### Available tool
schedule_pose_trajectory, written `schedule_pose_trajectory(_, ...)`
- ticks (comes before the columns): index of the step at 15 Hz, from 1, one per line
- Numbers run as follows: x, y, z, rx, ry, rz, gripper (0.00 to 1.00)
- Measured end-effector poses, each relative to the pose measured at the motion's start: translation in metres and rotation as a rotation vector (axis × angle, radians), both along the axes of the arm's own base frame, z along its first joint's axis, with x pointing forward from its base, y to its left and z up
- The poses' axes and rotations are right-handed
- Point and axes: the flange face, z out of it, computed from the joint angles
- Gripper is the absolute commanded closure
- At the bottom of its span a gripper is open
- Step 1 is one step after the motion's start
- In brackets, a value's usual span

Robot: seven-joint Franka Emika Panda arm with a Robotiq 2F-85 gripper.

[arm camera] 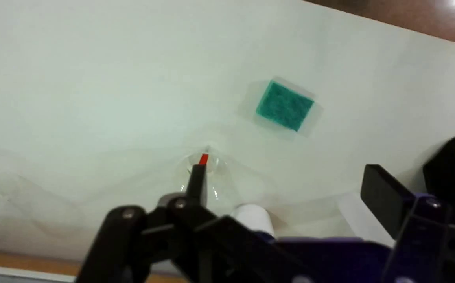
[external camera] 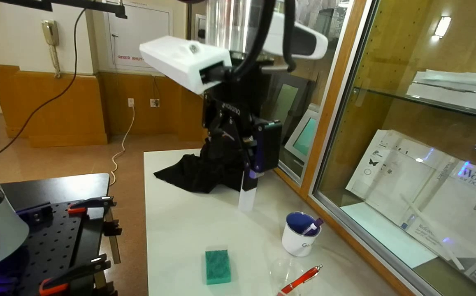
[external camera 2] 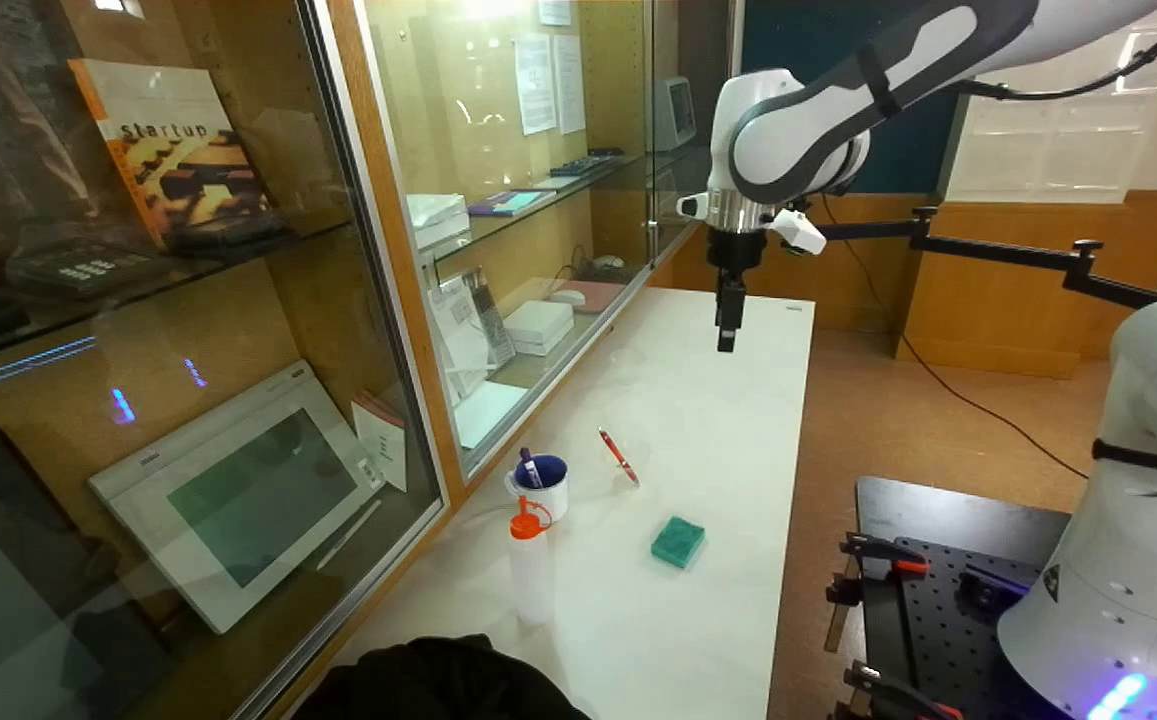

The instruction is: Move the clear cup to the left

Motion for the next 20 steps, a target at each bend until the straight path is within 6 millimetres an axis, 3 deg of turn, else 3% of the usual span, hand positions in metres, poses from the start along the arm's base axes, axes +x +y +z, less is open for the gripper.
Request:
schedule_pose_trajectory(4,-0.001,-0.004,-0.007,-0.001,0.016,-0.019,0.0)
schedule_pose_trajectory(8,0.019,-0.001,-0.023,0.004,-0.082,-0.036,0.0)
schedule_pose_trajectory(20,0.093,0.01,-0.168,-0.048,-0.039,-0.024,0.0)
